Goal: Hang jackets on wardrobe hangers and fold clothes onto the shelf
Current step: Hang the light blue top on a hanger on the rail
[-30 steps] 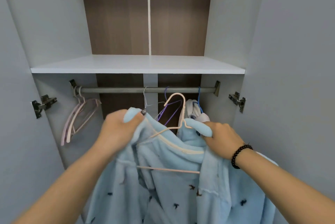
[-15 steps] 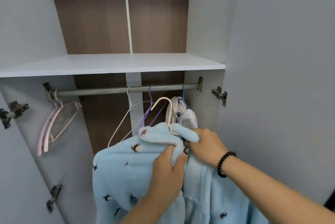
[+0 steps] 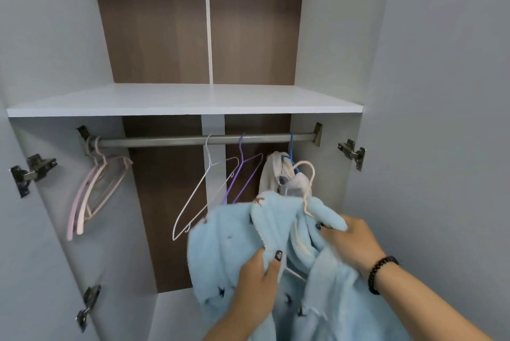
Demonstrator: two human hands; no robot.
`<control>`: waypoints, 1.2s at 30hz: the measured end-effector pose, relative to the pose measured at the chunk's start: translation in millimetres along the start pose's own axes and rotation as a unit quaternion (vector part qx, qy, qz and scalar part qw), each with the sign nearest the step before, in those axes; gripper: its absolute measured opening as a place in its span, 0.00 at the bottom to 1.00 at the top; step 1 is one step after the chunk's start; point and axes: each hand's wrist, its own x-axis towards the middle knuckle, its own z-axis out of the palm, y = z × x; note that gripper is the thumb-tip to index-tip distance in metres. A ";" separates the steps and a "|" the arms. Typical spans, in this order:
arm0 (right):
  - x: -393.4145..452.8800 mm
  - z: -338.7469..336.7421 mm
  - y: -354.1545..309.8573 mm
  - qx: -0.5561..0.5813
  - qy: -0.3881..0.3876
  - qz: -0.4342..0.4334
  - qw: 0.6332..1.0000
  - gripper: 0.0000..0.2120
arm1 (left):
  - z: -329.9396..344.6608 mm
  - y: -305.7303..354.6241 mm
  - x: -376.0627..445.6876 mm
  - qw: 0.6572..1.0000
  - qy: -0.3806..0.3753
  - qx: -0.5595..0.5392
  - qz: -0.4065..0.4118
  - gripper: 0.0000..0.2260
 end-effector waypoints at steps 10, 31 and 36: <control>0.5 24.8 4.2 0.006 0.046 0.006 0.999 0.04 | -11.7 -47.8 34.1 0.995 -0.086 -0.030 -0.050 0.15; 191.4 69.1 -38.3 0.104 0.027 0.007 0.994 0.05 | -23.9 -64.2 200.4 0.977 0.044 -0.115 -0.175 0.09; 240.1 80.1 -42.5 0.132 0.022 -0.013 0.991 0.06 | -10.2 -66.8 247.0 0.982 0.048 -0.085 -0.161 0.15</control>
